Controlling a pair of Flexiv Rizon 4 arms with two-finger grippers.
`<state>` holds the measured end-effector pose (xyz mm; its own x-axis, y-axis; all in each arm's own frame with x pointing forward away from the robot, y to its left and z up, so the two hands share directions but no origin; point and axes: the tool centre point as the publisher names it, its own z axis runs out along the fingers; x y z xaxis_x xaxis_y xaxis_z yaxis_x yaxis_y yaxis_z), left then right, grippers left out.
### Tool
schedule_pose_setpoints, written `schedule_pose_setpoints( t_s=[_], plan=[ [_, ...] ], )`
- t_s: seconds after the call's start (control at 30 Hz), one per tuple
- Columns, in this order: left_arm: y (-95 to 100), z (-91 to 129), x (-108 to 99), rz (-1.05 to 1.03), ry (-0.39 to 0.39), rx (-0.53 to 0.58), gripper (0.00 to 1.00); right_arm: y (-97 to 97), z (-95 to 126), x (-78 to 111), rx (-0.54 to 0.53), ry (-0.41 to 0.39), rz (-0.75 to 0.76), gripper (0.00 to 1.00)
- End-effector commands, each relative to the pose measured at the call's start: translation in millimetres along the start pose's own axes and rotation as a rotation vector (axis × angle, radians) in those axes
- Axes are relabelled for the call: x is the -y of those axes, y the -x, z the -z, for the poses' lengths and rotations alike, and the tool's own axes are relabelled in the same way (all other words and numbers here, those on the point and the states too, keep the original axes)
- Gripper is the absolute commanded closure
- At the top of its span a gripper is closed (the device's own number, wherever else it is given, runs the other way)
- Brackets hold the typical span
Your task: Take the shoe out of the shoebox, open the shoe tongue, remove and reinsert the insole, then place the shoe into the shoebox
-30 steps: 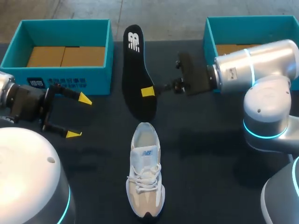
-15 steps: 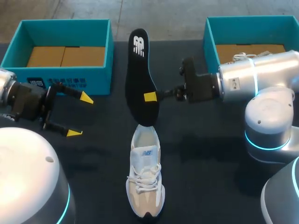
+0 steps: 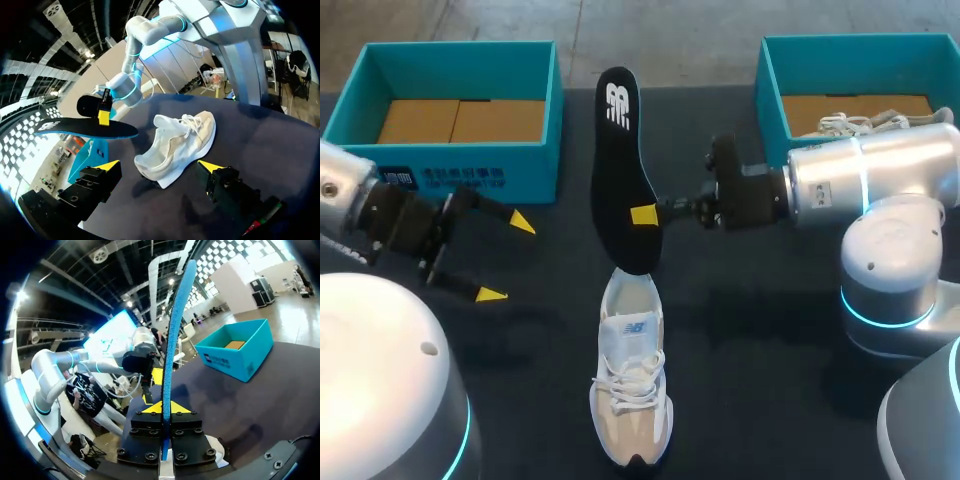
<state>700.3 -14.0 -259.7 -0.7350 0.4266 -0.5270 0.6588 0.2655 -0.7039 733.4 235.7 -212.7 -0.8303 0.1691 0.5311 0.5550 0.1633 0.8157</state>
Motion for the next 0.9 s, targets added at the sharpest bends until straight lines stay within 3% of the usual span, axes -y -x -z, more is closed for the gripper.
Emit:
schedule_pose_setpoints(
  t_s=[0.03, 0.43, 0.9],
  plan=[
    [8.6, -10, -9, -0.011, 0.015, -0.036, 0.0, 3.2, -5, 3.9, -0.004, 0.016, 0.012, 1.0],
    [2.6, -29, -33, 0.004, 0.062, -0.096, 0.0, 14.4, -17, 19.7, 0.001, 0.024, 0.059, 1.0],
    [2.6, -29, -33, 0.004, 0.062, -0.096, 0.0, 14.4, -17, 19.7, 0.001, 0.024, 0.059, 1.0]
  ],
)
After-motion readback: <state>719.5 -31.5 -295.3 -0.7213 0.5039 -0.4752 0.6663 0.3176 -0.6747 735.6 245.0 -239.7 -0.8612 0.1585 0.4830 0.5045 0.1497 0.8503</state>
